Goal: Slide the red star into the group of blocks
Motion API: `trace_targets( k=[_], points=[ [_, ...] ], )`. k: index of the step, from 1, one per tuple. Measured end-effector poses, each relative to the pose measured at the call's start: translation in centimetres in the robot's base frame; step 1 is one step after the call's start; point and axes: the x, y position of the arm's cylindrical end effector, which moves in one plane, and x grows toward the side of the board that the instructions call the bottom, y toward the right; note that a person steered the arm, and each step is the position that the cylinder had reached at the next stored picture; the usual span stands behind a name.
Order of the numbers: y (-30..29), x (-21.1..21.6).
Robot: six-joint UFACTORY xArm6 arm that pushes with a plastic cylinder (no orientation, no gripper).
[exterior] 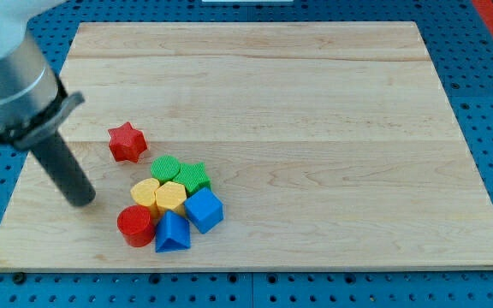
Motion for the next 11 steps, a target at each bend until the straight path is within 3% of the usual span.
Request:
trace_targets(
  k=[2,3,4,5,6,8,10,11],
  points=[
    [-2.4,-7.9],
    [0.6,-11.3],
    [6.4,-10.7],
    [3.0,-6.8],
    [2.9,-7.9],
    [-2.0,-4.9],
    [4.3,-0.7],
    [4.2,-0.7]
  ],
)
